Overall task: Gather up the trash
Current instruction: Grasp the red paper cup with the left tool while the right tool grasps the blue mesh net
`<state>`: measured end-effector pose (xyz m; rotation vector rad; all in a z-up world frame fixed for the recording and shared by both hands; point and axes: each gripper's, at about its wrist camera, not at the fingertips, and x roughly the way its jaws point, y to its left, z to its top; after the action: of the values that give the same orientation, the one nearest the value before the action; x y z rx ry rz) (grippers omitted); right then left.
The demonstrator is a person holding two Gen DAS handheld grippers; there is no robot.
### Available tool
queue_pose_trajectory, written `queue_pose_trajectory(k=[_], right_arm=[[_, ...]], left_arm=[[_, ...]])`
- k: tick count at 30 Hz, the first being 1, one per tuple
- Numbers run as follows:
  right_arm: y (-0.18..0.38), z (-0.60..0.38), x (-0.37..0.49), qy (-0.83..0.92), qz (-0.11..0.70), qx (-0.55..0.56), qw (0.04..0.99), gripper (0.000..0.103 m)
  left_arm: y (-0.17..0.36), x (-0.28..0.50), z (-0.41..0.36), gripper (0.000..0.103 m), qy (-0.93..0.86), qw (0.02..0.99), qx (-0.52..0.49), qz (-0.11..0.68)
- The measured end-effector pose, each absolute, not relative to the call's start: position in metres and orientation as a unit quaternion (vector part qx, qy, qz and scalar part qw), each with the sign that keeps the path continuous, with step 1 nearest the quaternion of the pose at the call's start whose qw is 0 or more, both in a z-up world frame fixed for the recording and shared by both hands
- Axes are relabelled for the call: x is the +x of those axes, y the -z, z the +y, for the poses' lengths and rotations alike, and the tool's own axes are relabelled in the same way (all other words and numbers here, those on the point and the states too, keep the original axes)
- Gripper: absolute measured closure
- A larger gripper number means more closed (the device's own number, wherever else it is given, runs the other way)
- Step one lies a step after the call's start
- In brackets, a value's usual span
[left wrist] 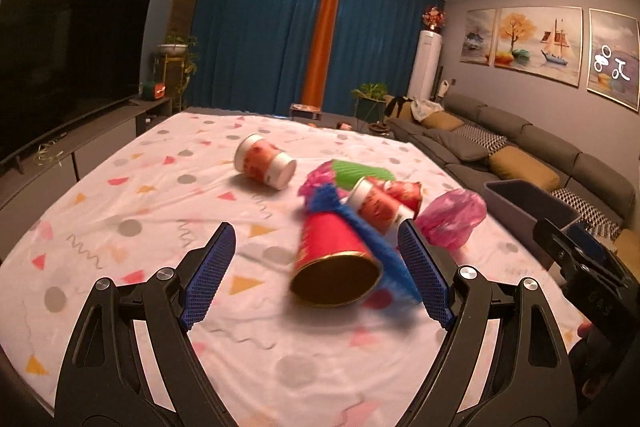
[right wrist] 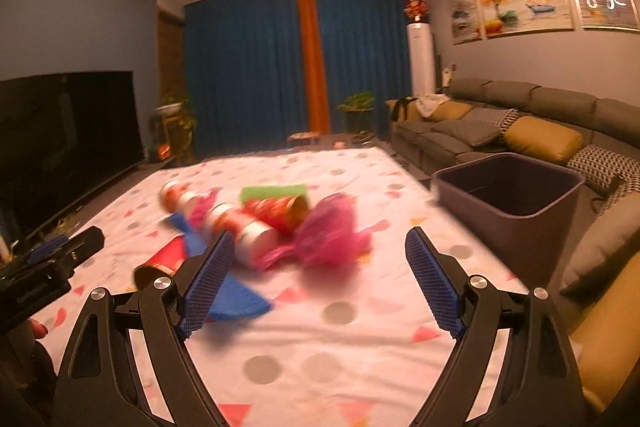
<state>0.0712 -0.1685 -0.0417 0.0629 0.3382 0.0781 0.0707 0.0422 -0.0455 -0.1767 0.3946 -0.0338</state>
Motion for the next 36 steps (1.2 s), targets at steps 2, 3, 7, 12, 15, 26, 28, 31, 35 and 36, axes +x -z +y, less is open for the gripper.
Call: queue_pose_trajectory(k=[2, 3, 7, 12, 15, 26, 28, 31, 35, 36], right_arm=[[0.042, -0.157, 0.073, -0.047, 0.17, 0.022, 0.984, 0.018], [0.042, -0.153, 0.073, -0.049, 0.17, 0.019, 0.984, 0.018], [0.044, -0.139, 0.076, -0.056, 0.172, 0.007, 0.983, 0.018], [0.05, -0.134, 0.078, -0.058, 0.178, 0.003, 0.982, 0.018], [0.053, -0.132, 0.082, -0.059, 0.183, 0.001, 0.981, 0.018], [0.061, -0.121, 0.094, -0.074, 0.203, -0.013, 0.976, 0.018], [0.065, -0.118, 0.095, -0.078, 0.209, -0.017, 0.975, 0.019], [0.069, -0.112, 0.1, -0.082, 0.217, -0.027, 0.972, 0.023], [0.074, -0.103, 0.11, -0.092, 0.233, -0.032, 0.968, 0.028], [0.076, -0.1, 0.112, -0.096, 0.236, -0.034, 0.966, 0.028]], left_arm=[[0.05, 0.071, 0.049, 0.021, 0.018, 0.975, -0.089, 0.201], [0.051, 0.071, 0.05, 0.021, 0.018, 0.975, -0.089, 0.202], [0.059, 0.074, 0.056, 0.022, 0.023, 0.972, -0.093, 0.214], [0.068, 0.083, 0.053, 0.026, 0.032, 0.968, -0.082, 0.233], [0.073, 0.092, 0.049, 0.031, 0.034, 0.964, -0.071, 0.252], [0.088, 0.134, 0.038, 0.063, 0.045, 0.943, -0.033, 0.328], [0.09, 0.139, 0.038, 0.07, 0.05, 0.94, -0.038, 0.335], [0.093, 0.147, 0.041, 0.088, 0.06, 0.936, -0.053, 0.343], [0.094, 0.151, 0.045, 0.101, 0.069, 0.933, -0.073, 0.345], [0.094, 0.151, 0.046, 0.101, 0.07, 0.933, -0.077, 0.344]])
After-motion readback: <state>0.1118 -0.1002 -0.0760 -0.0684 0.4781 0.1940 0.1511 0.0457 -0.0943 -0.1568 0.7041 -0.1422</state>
